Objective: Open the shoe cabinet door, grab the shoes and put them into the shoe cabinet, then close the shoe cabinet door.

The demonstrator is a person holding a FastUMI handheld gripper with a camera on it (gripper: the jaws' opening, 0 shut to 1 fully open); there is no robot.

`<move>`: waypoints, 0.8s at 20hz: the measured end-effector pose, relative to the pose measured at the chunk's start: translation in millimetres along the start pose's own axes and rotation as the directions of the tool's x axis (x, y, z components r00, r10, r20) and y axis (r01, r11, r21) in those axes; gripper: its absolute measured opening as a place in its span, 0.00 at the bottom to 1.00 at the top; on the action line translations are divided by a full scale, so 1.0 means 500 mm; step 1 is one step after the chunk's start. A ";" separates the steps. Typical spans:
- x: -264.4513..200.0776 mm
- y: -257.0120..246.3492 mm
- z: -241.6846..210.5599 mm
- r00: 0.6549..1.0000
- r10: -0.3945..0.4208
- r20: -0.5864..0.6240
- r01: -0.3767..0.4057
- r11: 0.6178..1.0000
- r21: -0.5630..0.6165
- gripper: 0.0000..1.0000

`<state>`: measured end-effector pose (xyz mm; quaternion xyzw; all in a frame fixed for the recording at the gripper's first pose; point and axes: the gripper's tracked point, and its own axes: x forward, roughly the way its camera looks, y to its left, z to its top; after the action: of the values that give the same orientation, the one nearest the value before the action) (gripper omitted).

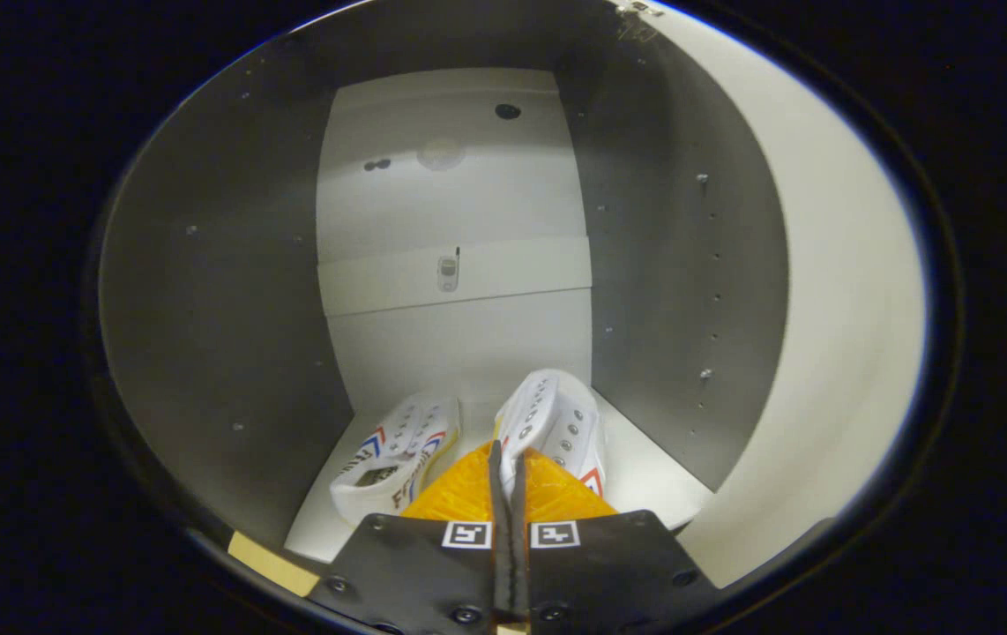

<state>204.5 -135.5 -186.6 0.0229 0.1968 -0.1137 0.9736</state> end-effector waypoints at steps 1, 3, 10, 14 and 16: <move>0.021 0.001 -0.006 1.000 0.000 -0.019 -0.001 1.000 -0.012 0.02; 0.062 0.004 -0.020 0.998 0.009 -0.056 -0.011 0.999 -0.033 0.02; 0.149 0.048 -0.047 0.991 0.084 -0.104 -0.097 0.987 -0.129 0.02; 0.182 0.055 -0.045 0.987 0.120 -0.109 -0.138 0.976 -0.171 0.02; 0.194 0.057 -0.044 0.984 0.138 -0.109 -0.155 0.972 -0.174 0.02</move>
<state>290.0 -126.4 -244.6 -0.0464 0.2506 -0.0217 0.9667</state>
